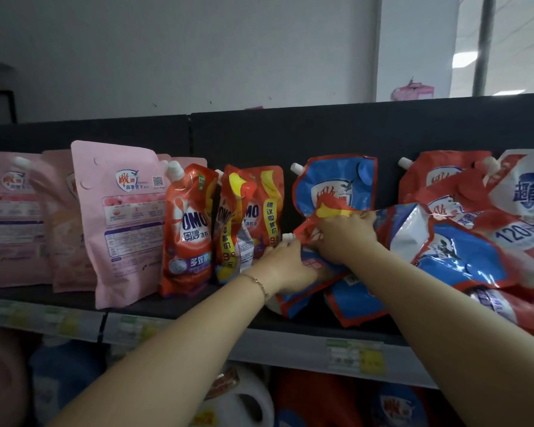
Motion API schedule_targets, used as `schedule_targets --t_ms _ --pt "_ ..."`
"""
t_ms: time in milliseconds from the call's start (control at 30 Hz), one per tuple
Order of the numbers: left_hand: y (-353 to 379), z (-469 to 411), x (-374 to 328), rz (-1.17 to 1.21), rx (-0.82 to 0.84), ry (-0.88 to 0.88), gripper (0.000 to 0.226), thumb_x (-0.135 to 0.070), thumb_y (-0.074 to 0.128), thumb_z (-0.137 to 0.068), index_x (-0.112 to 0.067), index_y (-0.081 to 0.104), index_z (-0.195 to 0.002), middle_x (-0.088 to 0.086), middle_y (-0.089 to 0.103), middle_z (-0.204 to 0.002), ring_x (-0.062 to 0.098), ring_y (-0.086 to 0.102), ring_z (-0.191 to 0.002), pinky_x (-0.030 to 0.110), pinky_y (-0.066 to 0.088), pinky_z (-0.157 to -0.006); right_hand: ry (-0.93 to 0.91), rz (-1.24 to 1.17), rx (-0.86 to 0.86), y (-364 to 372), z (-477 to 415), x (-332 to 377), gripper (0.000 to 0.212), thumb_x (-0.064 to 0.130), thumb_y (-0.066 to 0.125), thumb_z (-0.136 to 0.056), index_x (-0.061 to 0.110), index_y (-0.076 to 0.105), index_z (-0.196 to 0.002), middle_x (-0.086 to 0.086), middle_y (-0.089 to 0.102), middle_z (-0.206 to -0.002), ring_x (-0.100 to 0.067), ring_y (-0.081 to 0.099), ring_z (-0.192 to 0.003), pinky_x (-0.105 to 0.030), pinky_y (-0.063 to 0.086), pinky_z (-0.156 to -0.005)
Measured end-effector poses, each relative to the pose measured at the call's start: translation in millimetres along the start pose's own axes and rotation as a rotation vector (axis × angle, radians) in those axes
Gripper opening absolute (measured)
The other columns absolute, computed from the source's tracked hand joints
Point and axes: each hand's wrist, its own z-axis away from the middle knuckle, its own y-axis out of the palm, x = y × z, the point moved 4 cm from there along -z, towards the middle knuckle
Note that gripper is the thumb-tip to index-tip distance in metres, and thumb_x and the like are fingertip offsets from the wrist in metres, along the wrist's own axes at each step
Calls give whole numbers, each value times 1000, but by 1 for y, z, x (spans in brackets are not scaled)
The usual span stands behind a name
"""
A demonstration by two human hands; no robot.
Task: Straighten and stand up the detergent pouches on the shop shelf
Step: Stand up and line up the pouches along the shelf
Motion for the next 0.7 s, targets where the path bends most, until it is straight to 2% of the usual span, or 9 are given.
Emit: schedule_targets --t_ms 67,167,267,367,433,533,600,700 --pt "8 2 6 -49 -11 -17 95 -76 47 -81 -25 12 -153 2 27 -155 34 24 -139 52 29 -112 -26 2 -36 -1 2 2 49 63 43 -92 31 53 -127 -4 58 -124 -35 50 -120 -60 21 -108" --pt "9 3 7 -47 -80 -36 84 -76 50 -79 -24 31 -142 5 47 -141 32 43 -127 52 39 -104 -29 -40 -106 -5 4 0 38 54 48 -94 28 57 -119 0 62 -111 -29 56 -109 -56 27 -105" --pt "9 5 -2 3 -32 -41 89 -83 52 -72 -21 38 -135 6 55 -129 29 55 -113 47 47 -95 -1 -181 -200 -11 7 -9 21 36 50 -96 30 61 -112 1 62 -100 -27 58 -100 -52 31 -103" --pt "6 7 -15 -28 -2 -94 103 -89 50 -64 -18 35 -137 9 54 -127 29 56 -107 44 49 -91 26 -354 -292 -15 12 -20 27 20 46 -95 32 64 -110 0 64 -100 -28 59 -97 -47 32 -95" --pt "7 0 -21 -60 6 -129 114 -93 48 -57 -18 31 -141 11 51 -132 32 54 -113 47 47 -95 41 -474 -361 -18 17 -26 30 18 44 -97 32 65 -113 -3 67 -104 -30 60 -98 -46 31 -94" --pt "12 -12 -32 -53 33 -164 126 -93 45 -52 -25 9 -152 14 43 -142 37 48 -124 53 40 -101 38 -560 -418 -20 23 -30 31 16 44 -99 29 66 -116 -5 68 -108 -31 59 -102 -46 31 -94" --pt "15 -16 -37 -81 8 -143 109 -87 44 -66 -31 8 -152 14 45 -141 38 47 -124 55 38 -103 27 -576 -459 -19 26 -29 30 16 45 -99 29 66 -116 -5 69 -107 -31 60 -102 -44 31 -91" --pt "15 -20 -35 -180 -73 -59 82 -85 32 -76 -35 36 -141 10 57 -128 35 57 -111 49 46 -94 42 -630 -527 -19 29 -28 29 18 45 -100 30 66 -116 -5 70 -106 -30 60 -101 -43 30 -90"
